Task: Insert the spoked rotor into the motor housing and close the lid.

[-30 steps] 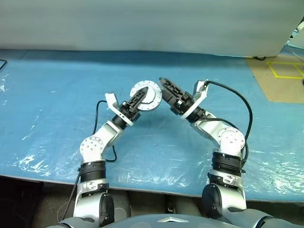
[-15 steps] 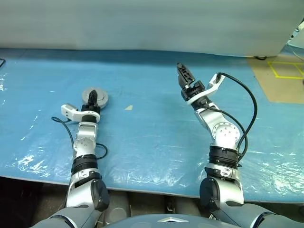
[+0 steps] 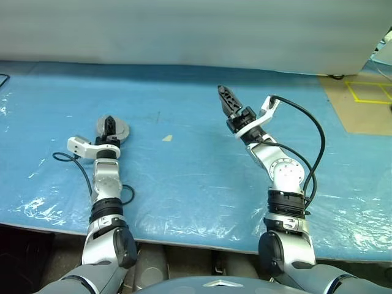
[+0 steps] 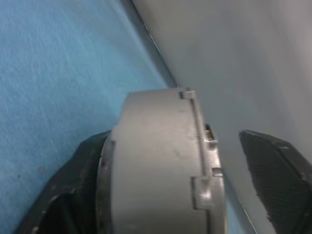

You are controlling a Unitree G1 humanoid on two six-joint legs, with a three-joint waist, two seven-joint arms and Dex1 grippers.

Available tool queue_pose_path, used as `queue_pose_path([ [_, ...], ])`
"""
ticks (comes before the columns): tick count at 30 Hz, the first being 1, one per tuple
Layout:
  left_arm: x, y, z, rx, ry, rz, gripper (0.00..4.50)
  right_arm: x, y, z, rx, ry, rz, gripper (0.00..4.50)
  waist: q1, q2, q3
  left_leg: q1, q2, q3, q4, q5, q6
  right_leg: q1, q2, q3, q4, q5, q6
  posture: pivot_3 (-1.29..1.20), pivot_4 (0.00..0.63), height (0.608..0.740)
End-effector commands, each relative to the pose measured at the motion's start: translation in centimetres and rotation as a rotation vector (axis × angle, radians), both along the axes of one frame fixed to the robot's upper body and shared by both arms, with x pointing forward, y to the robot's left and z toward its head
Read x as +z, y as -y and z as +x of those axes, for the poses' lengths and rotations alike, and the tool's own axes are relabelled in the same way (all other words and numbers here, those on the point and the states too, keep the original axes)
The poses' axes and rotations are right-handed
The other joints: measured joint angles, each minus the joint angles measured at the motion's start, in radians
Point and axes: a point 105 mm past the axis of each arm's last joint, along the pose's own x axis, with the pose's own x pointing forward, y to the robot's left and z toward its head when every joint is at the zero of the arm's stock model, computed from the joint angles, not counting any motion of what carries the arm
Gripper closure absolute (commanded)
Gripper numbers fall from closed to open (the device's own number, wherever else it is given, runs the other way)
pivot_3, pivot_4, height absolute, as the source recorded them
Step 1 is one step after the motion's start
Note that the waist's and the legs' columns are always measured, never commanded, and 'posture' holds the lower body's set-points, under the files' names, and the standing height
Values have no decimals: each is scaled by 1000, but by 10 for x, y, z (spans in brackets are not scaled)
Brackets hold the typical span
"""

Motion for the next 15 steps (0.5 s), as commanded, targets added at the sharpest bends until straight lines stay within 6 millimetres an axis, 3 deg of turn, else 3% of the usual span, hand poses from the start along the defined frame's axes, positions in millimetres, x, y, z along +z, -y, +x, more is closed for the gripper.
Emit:
queue_pose_path([
  [1,6,-31,-9,151,-23,112,29,11,-1,-6,6,60,-15,0,-7,0,0,1,0,0,0,0,0,1,0,0,0,0,0,0,150,740],
  [7,27,-49,-11,235,-75,459,29,-12,-19,-14,50,111,-288,0,-4,0,0,1,1,0,0,0,0,1,0,-1,-1,0,0,0,150,740],
  [11,65,-41,-9,167,72,604,29,-24,-22,-18,58,174,-475,0,4,0,0,1,-1,0,0,0,0,2,-1,-1,-1,0,0,0,150,740],
  [13,89,-28,-9,85,195,670,29,-29,-21,-21,62,229,-590,0,12,-1,0,0,-1,0,0,0,0,2,-2,-1,-1,0,0,0,150,740],
  [15,108,8,-11,-126,316,814,29,-33,-15,-27,69,298,-696,0,18,-2,1,0,-1,0,1,0,0,2,-2,-1,-1,0,0,0,150,740],
])
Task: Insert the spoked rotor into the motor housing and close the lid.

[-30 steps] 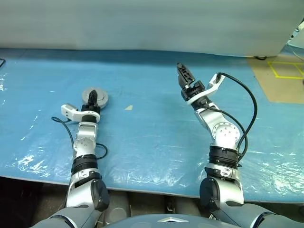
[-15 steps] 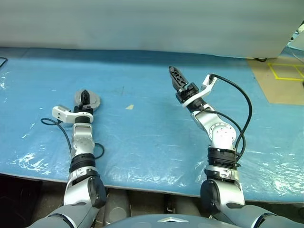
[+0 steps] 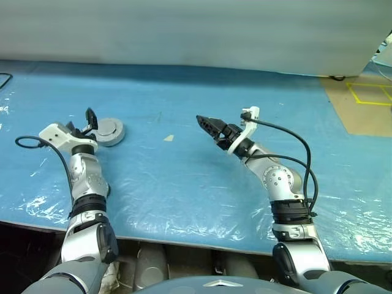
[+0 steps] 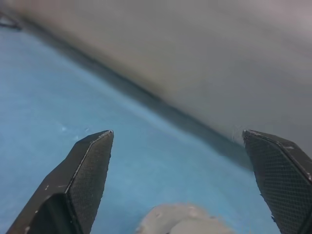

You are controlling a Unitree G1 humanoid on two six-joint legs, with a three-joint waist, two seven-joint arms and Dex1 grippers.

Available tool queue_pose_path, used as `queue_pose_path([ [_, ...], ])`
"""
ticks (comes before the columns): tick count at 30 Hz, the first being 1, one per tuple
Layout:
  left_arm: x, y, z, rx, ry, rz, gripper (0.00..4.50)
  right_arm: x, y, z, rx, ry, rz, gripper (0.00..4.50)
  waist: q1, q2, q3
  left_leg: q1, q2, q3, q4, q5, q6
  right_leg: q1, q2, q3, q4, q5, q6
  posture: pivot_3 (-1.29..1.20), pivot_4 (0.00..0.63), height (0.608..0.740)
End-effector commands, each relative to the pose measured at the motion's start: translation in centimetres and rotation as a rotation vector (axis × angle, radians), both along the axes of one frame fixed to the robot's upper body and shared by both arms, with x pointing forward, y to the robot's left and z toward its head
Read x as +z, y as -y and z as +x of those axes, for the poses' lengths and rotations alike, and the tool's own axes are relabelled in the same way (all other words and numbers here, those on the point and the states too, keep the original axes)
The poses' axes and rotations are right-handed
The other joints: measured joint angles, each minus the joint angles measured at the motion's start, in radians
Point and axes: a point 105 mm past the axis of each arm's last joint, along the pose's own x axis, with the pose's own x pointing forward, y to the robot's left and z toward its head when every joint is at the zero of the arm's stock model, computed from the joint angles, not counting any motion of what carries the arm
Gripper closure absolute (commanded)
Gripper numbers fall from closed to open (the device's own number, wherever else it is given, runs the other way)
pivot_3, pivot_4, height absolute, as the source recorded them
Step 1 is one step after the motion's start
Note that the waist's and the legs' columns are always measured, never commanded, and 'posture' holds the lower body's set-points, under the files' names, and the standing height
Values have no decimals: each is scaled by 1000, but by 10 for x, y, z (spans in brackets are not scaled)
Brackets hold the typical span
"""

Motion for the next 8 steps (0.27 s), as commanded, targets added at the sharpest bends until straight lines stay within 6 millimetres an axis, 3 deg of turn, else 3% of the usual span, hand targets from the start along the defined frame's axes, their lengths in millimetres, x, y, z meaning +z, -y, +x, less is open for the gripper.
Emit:
queue_pose_path([
  [1,50,54,-7,-327,144,283,29,11,6,-12,39,182,-148,0,4,0,0,0,0,0,0,0,0,0,0,0,0,0,0,0,150,740],
  [3,48,86,-15,-497,135,428,29,4,10,-19,74,243,-252,0,5,0,0,0,0,0,-1,0,0,0,0,0,0,0,0,0,150,740],
  [6,24,132,-31,-750,68,629,29,-7,17,-36,169,259,-330,0,3,1,0,1,0,1,-1,0,0,0,0,1,0,0,0,0,150,740],
  [8,12,149,-40,-852,44,675,29,-11,20,-46,221,268,-360,0,3,1,0,2,0,2,-2,0,0,0,0,2,0,0,-1,0,150,740],
])
